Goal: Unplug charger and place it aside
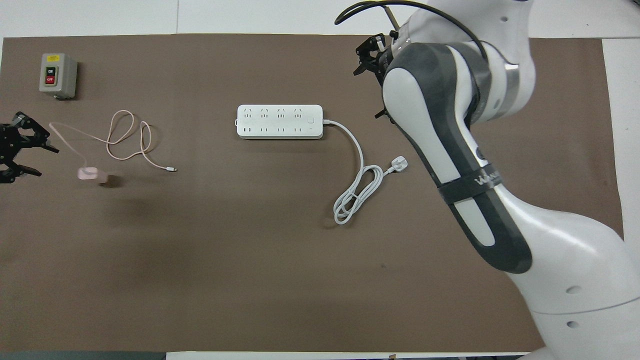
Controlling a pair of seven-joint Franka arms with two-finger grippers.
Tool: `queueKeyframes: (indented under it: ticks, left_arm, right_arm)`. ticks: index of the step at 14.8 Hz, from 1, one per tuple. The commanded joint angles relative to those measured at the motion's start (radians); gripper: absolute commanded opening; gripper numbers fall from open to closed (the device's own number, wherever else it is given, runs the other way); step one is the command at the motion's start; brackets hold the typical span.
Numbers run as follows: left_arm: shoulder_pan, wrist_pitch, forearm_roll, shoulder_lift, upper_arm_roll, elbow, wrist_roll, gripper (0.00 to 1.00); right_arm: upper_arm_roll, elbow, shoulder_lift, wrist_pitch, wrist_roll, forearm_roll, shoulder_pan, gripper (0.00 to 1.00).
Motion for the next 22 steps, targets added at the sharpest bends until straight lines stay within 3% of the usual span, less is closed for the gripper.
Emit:
queueKeyframes:
  ticks: [1, 3, 6, 10, 13, 17, 22]
  left_arm:
    - [-0.026, -0.013, 0.017, -0.032, 0.006, 0.011, 0.030, 1.00]
    - [-0.028, -0.016, 0.030, -0.030, 0.003, 0.040, 0.082, 1.00]
    - [-0.034, -0.117, 0.031, -0.041, 0.000, 0.097, 0.296, 1.00]
    - [-0.049, -0.203, 0.028, -0.092, -0.015, 0.117, 0.452, 1.00]
    - [-0.109, -0.261, 0.026, -0.144, -0.025, 0.112, 0.481, 1.00]
    - [-0.154, -0.356, 0.028, -0.194, -0.026, 0.105, 0.572, 1.00]
    - [-0.134, -0.335, 0.027, -0.204, -0.025, 0.092, 0.635, 1.00]
  right_arm:
    - [0.006, -0.069, -0.125, -0.097, -0.286, -0.040, -0.080, 1.00]
    - [0.006, -0.069, -0.171, -0.166, -0.487, -0.095, -0.118, 1.00]
    - [0.006, -0.078, -0.226, -0.241, -0.802, -0.166, -0.178, 1.00]
    - [0.005, -0.115, -0.280, -0.247, -1.115, -0.187, -0.250, 1.00]
    - [0.006, -0.138, -0.331, -0.250, -1.304, -0.290, -0.256, 1.00]
    - [0.008, -0.277, -0.449, -0.243, -1.396, -0.377, -0.253, 1.00]
    - [0.027, -0.631, -0.671, -0.107, -1.475, -0.395, -0.304, 1.00]
